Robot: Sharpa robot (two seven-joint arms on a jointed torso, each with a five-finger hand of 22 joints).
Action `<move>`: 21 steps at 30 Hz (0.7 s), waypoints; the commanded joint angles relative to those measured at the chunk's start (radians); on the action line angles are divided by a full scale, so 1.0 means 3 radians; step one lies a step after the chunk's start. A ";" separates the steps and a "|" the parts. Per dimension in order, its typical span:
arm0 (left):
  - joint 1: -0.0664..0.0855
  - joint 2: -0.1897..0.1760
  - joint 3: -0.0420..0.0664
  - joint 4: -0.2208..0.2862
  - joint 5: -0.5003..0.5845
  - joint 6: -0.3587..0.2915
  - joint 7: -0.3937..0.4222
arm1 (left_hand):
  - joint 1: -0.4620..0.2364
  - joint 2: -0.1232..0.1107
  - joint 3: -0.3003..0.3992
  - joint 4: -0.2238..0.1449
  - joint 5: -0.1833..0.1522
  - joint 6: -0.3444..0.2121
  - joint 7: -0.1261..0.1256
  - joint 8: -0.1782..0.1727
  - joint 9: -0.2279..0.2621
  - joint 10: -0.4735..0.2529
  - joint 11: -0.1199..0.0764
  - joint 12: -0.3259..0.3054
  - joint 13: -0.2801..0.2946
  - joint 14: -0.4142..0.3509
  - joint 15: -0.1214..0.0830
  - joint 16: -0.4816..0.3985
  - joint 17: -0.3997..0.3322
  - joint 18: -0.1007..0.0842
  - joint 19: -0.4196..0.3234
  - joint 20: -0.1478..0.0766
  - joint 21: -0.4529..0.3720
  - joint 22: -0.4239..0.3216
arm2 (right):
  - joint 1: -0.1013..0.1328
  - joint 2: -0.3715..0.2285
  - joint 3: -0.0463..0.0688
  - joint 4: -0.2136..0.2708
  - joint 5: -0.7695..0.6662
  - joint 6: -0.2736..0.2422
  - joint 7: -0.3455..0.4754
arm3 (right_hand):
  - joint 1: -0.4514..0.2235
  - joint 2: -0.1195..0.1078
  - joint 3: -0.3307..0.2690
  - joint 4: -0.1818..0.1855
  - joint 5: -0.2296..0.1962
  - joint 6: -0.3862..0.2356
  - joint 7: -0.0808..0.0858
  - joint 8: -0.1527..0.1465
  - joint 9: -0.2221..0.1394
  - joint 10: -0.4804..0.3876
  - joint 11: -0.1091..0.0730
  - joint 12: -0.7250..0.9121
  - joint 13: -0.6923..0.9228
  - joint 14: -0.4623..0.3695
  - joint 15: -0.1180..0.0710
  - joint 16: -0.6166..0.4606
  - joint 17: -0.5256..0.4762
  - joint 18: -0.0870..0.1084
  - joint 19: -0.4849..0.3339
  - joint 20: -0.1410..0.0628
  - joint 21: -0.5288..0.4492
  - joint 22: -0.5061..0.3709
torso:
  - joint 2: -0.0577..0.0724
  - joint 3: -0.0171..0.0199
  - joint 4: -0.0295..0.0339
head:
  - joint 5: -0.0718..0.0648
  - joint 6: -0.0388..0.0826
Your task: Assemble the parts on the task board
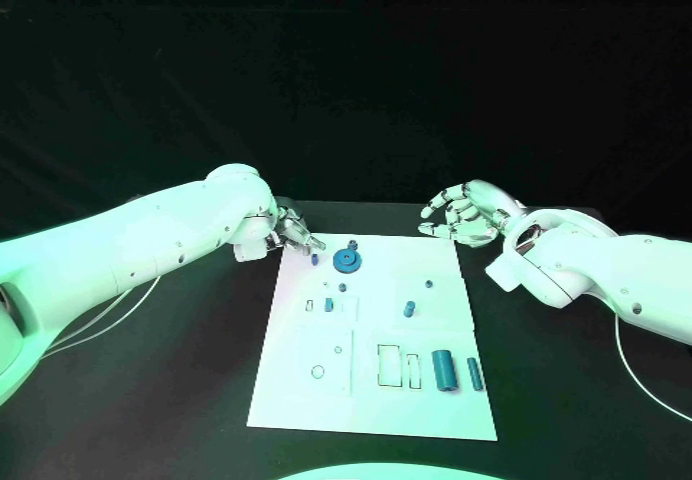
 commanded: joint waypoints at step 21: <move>-0.0041 0.0080 -0.0028 -0.0114 0.0089 0.0107 0.0076 | 0.0157 0.0044 -0.0026 -0.0025 0.0014 0.0034 0.0003 -0.0018 -0.0023 -0.0019 -0.0008 0.0003 0.0016 0.0320 0.0024 0.0011 0.0775 -0.0018 0.0157 0.0035 -0.0007 0.0541 | -0.0002 0.0011 0.0001 0.0008 -0.0028 0.0024 0.0034 | -0.0004 -0.0036 0.0021 0.0007 0.0006 -0.0003 0.0007 -0.0018 -0.0003 -0.0023 -0.0010 -0.0011 -0.0002 0.0200 -0.0013 -0.0017 0.0225 0.0016 -0.0019 0.0000 -0.0011 0.0234 | -0.0003 0.0000 -0.0001 | 0.0001 -0.0014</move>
